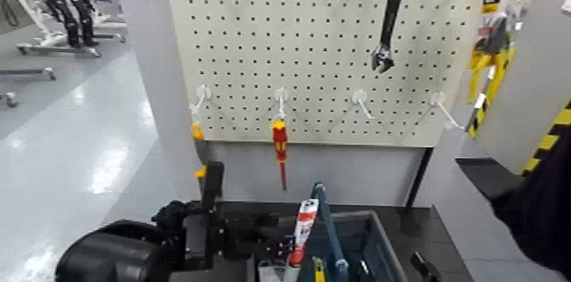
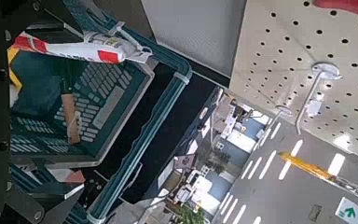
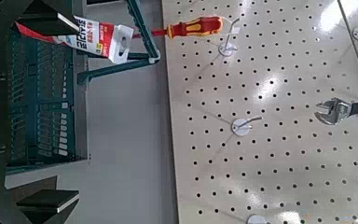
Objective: Put the red glue tube into the crate.
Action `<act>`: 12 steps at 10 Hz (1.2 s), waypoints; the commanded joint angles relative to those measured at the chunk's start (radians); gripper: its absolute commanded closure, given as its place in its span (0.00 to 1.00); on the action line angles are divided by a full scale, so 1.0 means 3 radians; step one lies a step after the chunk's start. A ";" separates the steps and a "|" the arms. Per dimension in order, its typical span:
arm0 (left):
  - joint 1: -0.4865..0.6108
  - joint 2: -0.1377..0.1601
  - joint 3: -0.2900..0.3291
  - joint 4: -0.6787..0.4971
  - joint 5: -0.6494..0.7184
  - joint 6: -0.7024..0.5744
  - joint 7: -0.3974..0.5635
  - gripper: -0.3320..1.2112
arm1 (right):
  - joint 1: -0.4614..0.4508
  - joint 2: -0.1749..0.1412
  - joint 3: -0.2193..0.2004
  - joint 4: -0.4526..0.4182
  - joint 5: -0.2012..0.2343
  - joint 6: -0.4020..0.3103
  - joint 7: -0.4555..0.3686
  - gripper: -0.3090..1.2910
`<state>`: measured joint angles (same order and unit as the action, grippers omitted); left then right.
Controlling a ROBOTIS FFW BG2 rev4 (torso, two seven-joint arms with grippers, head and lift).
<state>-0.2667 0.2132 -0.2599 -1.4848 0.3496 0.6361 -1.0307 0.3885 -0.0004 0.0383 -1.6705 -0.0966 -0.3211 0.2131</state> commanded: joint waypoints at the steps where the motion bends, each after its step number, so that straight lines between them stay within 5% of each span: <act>1: 0.0055 -0.0021 0.0094 -0.0312 -0.0214 -0.0136 0.0199 0.33 | 0.0014 -0.0004 -0.0005 0.0000 0.0000 -0.0024 0.0000 0.24; 4: 0.0393 -0.0067 0.0365 -0.0772 -0.0250 -0.0571 0.0869 0.33 | 0.0040 0.0006 -0.0020 0.0000 -0.0005 -0.0111 -0.0005 0.23; 7: 0.0858 -0.0184 0.0483 -0.0885 -0.0378 -0.1461 0.1621 0.33 | 0.0076 0.0017 -0.0046 -0.0015 -0.0005 -0.0147 -0.0056 0.23; 9: 0.1078 -0.0179 0.0554 -0.0921 -0.0562 -0.1553 0.1784 0.33 | 0.0106 0.0012 -0.0051 -0.0061 0.0000 -0.0147 -0.0097 0.23; 12: 0.1579 -0.0266 0.0570 -0.1181 -0.0797 -0.1578 0.2674 0.33 | 0.0178 0.0001 -0.0107 -0.0143 0.0000 -0.0131 -0.0158 0.23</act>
<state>0.1777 0.1430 -0.0871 -1.8270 0.1271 0.1617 -0.2399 0.4366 -0.0002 0.0099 -1.7092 -0.0967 -0.3623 0.1658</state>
